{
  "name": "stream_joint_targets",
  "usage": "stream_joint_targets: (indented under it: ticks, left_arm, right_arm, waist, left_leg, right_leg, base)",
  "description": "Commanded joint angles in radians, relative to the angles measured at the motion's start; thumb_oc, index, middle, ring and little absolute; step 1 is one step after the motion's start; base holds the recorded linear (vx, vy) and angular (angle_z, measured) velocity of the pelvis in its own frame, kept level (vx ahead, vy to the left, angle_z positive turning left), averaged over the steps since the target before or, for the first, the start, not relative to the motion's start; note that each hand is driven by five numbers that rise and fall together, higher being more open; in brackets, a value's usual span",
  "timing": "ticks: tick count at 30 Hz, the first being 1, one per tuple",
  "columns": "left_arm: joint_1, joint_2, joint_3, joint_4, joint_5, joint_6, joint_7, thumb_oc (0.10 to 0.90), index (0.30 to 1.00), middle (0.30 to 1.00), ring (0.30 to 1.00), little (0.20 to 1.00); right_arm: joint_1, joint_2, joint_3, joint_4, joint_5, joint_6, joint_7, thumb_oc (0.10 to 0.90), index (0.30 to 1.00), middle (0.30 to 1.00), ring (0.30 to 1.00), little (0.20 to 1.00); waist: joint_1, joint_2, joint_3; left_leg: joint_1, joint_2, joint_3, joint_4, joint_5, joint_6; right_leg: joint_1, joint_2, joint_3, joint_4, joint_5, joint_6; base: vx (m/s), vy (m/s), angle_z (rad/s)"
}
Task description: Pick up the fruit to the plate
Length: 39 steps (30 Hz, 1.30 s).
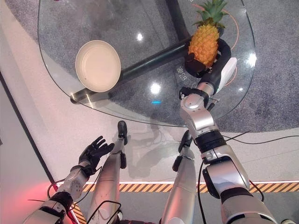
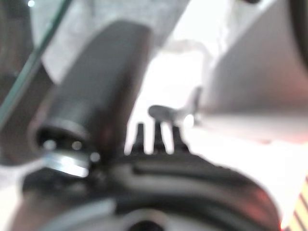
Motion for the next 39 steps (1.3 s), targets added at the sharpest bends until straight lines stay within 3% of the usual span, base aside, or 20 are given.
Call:
stream_joint_targets:
  ticks: [1, 3, 12, 21, 25, 30, 39]
  left_arm:
    - [0.048, 0.014, -0.038, 0.012, 0.016, -0.017, 0.002, 0.800, 0.900, 0.900, 0.900, 0.900]
    - [0.034, 0.016, -0.034, 0.008, 0.017, -0.015, 0.005, 0.800, 0.900, 0.900, 0.900, 0.900]
    - [0.035, 0.015, -0.029, -0.001, 0.015, -0.014, 0.008, 0.800, 0.900, 0.900, 0.900, 0.900]
    - [0.046, 0.012, -0.004, -0.009, -0.039, -0.045, 0.010, 0.800, 0.900, 0.900, 0.900, 0.900]
    - [0.050, 0.004, 0.040, -0.039, -0.100, -0.114, 0.085, 0.800, 0.900, 0.900, 0.900, 0.900]
    - [0.021, 0.013, 0.161, -0.120, -0.145, -0.251, 0.296, 0.800, 0.900, 0.900, 0.900, 0.900]
    - [-0.075, 0.069, 0.278, -0.214, -0.107, -0.359, 0.486, 0.800, 0.900, 0.900, 0.900, 0.900]
  right_arm:
    - [-0.040, -0.031, 0.011, -0.034, -0.009, -0.030, -0.008, 0.100, 0.300, 0.300, 0.300, 0.200]
    - [-0.052, -0.035, 0.011, -0.037, -0.021, -0.030, -0.008, 0.100, 0.300, 0.300, 0.300, 0.200]
    - [-0.060, -0.049, 0.055, -0.092, -0.157, -0.002, 0.082, 0.100, 0.300, 0.300, 0.300, 0.200]
    - [-0.023, -0.050, 0.057, -0.220, -0.270, -0.038, 0.099, 0.100, 0.300, 0.300, 0.300, 0.200]
    - [0.010, -0.044, 0.053, -0.274, -0.296, -0.075, 0.134, 0.100, 0.300, 0.300, 0.300, 0.200]
    - [0.064, -0.028, 0.051, -0.344, -0.347, -0.110, 0.177, 0.100, 0.300, 0.300, 0.300, 0.200]
    - [0.101, -0.009, 0.045, -0.394, -0.384, -0.150, 0.203, 0.100, 0.300, 0.300, 0.300, 0.200]
  waist:
    - [0.020, 0.027, -0.014]
    - [0.018, 0.024, -0.014]
    - [0.017, 0.025, -0.014]
    - [0.009, 0.022, -0.014]
    - [0.005, 0.020, -0.014]
    - [0.007, 0.007, -0.014]
    - [0.002, -0.016, -0.014]
  left_leg:
    - [-0.013, -0.020, -0.015, 0.092, -0.089, 0.039]
    - [-0.043, -0.023, -0.013, 0.089, -0.061, 0.046]
    - [-0.041, -0.025, -0.014, 0.087, -0.060, 0.046]
    - [-0.030, -0.027, -0.010, 0.083, -0.058, 0.048]
    - [-0.020, -0.028, -0.012, 0.075, -0.056, 0.046]
    - [-0.012, -0.028, -0.021, 0.083, -0.061, 0.042]
    - [-0.010, -0.015, -0.022, 0.083, -0.059, 0.033]
  right_leg:
    - [-0.006, 0.006, -0.064, -0.043, 0.045, -0.016]
    - [-0.028, 0.002, -0.073, -0.056, 0.074, -0.026]
    - [-0.030, 0.002, -0.070, -0.056, 0.074, -0.026]
    - [-0.023, 0.005, -0.066, -0.059, 0.074, -0.023]
    - [-0.016, 0.008, -0.061, -0.063, 0.072, -0.022]
    - [-0.007, 0.004, -0.060, -0.057, 0.062, -0.021]
    - [0.001, 0.007, -0.068, -0.048, 0.054, -0.024]
  base:
    - [0.00, 0.000, 0.00]
    - [-0.07, -0.001, 0.00]
    - [-0.01, 0.001, 0.00]
    - [0.00, 0.000, 0.00]
    - [0.00, 0.000, 0.00]
    - [-0.01, -0.015, 0.00]
    - [-0.01, -0.032, 0.00]
